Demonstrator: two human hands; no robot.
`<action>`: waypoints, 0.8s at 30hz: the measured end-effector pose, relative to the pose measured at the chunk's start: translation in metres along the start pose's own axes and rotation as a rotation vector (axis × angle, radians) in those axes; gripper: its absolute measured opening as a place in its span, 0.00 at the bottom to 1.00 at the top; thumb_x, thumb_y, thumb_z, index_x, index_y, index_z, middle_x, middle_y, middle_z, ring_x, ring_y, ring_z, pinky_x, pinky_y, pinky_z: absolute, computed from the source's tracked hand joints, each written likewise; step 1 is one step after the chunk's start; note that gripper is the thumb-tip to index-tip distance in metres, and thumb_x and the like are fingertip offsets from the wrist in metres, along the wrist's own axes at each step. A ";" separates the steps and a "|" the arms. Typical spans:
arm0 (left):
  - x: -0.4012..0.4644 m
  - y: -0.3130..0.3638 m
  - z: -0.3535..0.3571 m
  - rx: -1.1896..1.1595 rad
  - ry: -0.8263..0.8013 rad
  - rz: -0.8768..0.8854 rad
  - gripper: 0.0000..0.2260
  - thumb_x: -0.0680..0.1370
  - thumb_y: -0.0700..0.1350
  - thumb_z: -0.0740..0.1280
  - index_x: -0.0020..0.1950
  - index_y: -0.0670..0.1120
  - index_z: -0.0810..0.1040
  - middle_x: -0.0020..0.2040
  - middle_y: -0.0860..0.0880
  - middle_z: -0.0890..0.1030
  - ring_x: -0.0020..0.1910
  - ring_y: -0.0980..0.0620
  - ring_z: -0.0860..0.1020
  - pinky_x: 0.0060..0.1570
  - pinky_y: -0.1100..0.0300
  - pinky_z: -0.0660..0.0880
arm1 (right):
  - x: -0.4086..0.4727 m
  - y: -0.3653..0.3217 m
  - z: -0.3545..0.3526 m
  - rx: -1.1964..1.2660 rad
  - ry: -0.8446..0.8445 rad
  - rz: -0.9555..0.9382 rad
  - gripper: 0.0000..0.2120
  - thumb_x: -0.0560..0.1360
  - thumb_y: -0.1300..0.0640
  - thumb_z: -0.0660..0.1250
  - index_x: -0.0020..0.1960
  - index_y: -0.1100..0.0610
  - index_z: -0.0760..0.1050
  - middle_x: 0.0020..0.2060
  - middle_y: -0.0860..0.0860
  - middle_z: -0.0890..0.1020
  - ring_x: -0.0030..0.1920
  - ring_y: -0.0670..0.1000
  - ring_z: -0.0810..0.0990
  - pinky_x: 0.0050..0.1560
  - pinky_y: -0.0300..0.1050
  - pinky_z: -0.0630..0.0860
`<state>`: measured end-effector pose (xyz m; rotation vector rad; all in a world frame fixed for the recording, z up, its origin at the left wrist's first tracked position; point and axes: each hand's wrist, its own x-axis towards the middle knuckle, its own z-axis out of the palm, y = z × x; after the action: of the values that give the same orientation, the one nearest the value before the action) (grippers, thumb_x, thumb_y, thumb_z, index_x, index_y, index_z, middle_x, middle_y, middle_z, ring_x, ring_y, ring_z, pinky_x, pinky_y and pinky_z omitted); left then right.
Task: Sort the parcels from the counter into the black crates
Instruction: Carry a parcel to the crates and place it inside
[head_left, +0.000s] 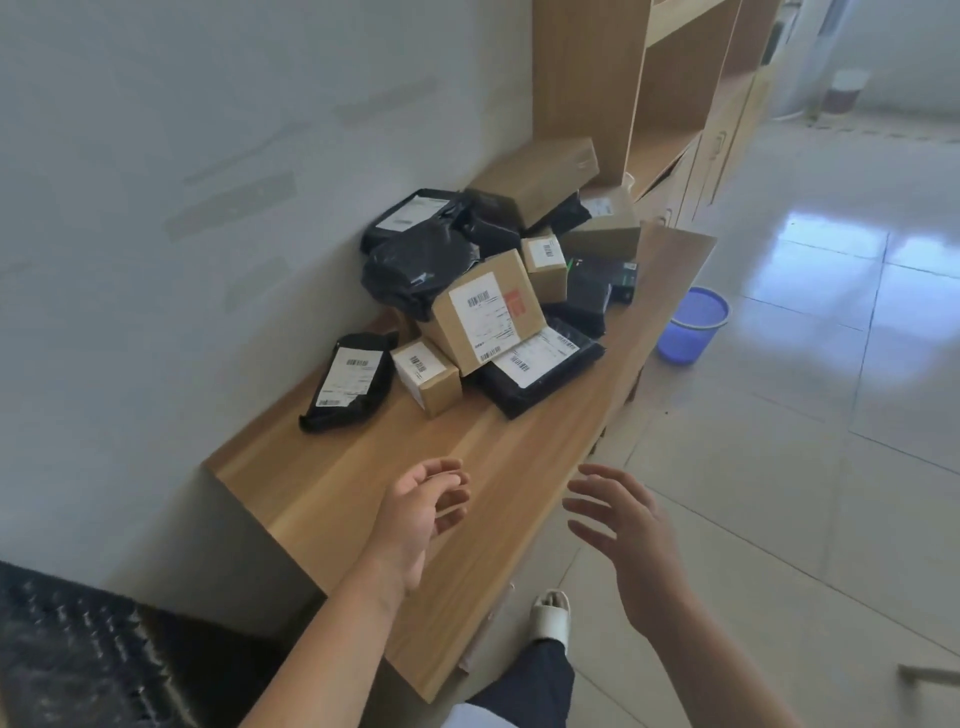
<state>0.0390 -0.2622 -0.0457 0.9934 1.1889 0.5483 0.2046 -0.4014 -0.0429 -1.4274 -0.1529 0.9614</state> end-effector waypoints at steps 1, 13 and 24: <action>0.014 0.004 0.009 -0.006 -0.001 0.000 0.07 0.82 0.37 0.65 0.58 0.42 0.81 0.51 0.43 0.84 0.50 0.46 0.83 0.52 0.52 0.81 | 0.013 -0.006 -0.003 -0.004 0.002 0.000 0.08 0.81 0.61 0.66 0.57 0.59 0.82 0.47 0.56 0.86 0.50 0.57 0.85 0.54 0.54 0.81; 0.172 0.066 0.113 -0.213 0.046 -0.060 0.07 0.81 0.35 0.66 0.55 0.43 0.82 0.46 0.46 0.86 0.44 0.50 0.83 0.41 0.59 0.81 | 0.179 -0.105 -0.008 -0.172 0.000 0.066 0.08 0.81 0.61 0.66 0.57 0.58 0.83 0.48 0.57 0.87 0.50 0.57 0.86 0.53 0.53 0.81; 0.244 0.104 0.113 -0.302 0.415 0.021 0.06 0.82 0.37 0.65 0.53 0.44 0.81 0.48 0.45 0.85 0.46 0.50 0.81 0.49 0.56 0.79 | 0.307 -0.146 0.026 -0.269 -0.108 0.147 0.08 0.80 0.62 0.66 0.53 0.56 0.83 0.49 0.58 0.86 0.49 0.56 0.85 0.50 0.51 0.81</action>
<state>0.2373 -0.0547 -0.0736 0.6498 1.4087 0.9529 0.4503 -0.1653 -0.0467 -1.6499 -0.2681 1.1739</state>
